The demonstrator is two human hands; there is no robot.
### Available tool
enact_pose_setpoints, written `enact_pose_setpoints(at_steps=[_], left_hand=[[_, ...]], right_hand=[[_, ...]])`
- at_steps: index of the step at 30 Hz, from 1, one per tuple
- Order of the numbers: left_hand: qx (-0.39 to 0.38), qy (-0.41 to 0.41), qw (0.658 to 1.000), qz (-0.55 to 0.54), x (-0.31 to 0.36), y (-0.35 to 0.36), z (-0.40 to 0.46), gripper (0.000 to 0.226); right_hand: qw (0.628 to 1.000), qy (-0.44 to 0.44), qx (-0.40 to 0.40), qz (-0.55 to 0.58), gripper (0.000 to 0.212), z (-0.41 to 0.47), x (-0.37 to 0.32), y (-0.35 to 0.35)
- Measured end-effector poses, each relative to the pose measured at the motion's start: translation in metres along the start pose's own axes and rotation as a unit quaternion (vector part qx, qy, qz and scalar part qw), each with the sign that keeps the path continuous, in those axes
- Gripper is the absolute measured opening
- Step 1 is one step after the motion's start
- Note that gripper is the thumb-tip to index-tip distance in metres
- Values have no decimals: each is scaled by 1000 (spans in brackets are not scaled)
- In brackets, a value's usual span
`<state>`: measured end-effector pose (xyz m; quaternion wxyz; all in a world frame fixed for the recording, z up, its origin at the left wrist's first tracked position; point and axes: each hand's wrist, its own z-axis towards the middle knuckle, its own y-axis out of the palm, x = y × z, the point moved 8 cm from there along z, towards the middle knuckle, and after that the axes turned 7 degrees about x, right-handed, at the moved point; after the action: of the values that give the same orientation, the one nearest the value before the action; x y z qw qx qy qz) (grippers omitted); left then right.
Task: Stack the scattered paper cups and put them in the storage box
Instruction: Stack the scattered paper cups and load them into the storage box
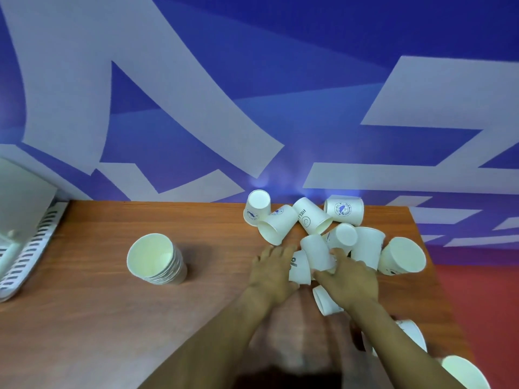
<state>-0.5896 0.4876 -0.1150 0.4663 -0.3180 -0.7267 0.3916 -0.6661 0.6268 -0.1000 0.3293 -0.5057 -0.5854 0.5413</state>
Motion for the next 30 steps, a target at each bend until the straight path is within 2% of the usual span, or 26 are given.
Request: enact_pose_setpoints(at_steps=[9,13,22,27,30], left_hand=[[0,-27,1000,-13,-24,-10,-26,78],[13,-41,997,-71,-46,-20,-64,80],[138,-31,974,-176,-62,-97,-145,78],[160,-9,966,-204,-69,-127,-192,94],[172,-1,968,-183,-84,-141,-213,85]], right_hand=[[998,-4,35,50,58,-14,-13,-15],[994,-32,44,90,61,-39,-29,-30],[980,-90,91,155,58,-100,-82,-72],[969,-119,84,200,60,-134,-115,-73],[960,-133,78,234,64,-152,-135,-72]])
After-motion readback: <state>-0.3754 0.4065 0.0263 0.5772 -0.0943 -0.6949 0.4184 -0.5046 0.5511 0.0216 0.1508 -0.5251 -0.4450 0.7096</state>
